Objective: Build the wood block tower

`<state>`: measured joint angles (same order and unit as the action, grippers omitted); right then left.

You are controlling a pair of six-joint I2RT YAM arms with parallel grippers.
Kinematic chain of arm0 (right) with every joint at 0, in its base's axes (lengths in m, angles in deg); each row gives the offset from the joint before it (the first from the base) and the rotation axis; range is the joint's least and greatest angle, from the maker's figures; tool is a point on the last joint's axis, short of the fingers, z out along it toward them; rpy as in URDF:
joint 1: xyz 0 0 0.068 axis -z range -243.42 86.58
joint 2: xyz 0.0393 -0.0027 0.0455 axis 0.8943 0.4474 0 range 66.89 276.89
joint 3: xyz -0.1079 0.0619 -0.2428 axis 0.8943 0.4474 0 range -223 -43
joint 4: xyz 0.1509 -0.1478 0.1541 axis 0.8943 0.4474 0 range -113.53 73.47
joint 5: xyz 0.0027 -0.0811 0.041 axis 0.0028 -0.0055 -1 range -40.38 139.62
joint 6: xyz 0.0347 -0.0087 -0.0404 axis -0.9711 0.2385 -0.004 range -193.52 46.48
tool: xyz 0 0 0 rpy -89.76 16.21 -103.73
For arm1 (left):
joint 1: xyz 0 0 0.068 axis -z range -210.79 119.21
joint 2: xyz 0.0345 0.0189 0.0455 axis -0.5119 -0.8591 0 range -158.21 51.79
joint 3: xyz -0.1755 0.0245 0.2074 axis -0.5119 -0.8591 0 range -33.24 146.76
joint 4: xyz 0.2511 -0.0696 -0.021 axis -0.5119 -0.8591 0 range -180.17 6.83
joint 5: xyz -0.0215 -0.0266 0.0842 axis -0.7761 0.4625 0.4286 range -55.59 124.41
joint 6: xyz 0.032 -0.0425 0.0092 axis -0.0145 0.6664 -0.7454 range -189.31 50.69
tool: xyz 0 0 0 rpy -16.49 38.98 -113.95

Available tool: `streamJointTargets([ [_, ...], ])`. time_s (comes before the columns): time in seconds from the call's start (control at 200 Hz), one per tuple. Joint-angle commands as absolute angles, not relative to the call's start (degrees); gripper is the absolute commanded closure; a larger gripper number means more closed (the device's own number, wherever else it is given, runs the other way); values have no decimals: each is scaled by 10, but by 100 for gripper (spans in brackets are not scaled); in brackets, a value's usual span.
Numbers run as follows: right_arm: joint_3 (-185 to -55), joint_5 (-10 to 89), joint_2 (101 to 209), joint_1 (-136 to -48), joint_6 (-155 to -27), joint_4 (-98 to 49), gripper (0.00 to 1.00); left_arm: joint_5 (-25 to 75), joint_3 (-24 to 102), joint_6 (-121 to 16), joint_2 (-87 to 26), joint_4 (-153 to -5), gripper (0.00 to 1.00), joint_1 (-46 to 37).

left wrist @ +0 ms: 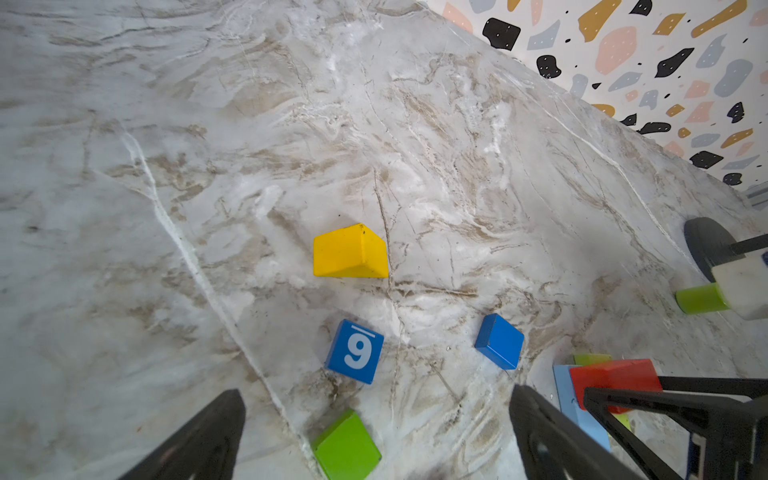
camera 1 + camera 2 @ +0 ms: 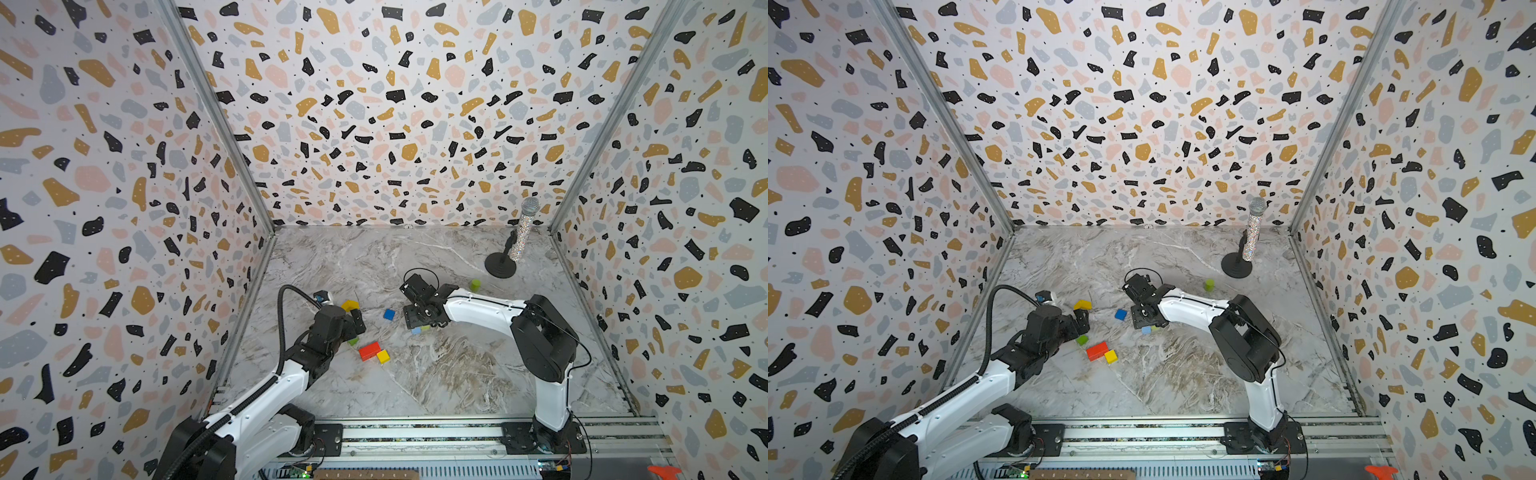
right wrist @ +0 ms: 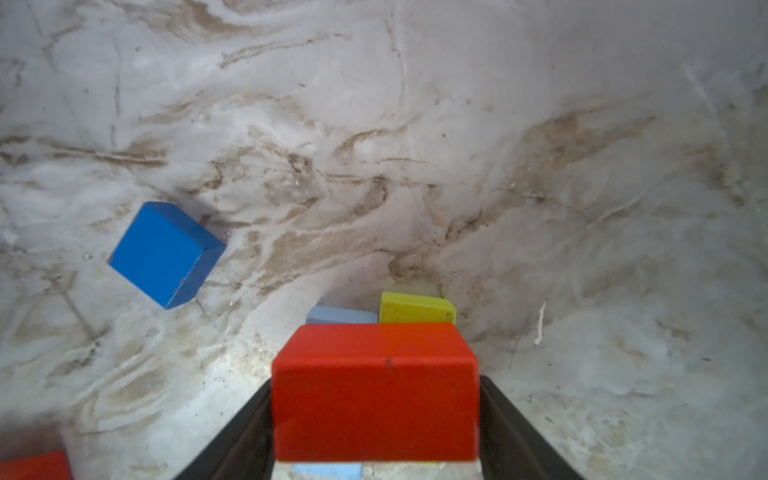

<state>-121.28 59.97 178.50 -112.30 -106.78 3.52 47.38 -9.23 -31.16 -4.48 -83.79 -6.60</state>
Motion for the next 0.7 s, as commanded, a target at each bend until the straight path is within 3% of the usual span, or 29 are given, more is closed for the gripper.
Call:
streamJointTargets([
  [0.0, -1238, 613, 1779, -1123, -1063, 49, 30, 486, -81, -314, -35, -845, 0, -64],
  [0.486, -1240, 612, 1786, -1115, -1061, 49, 40, 488, -83, -313, -34, -846, 0, -64],
  [0.696, -1239, 613, 1783, -1116, -1060, 49, 32, 487, -88, -311, -34, -843, 0, -64],
])
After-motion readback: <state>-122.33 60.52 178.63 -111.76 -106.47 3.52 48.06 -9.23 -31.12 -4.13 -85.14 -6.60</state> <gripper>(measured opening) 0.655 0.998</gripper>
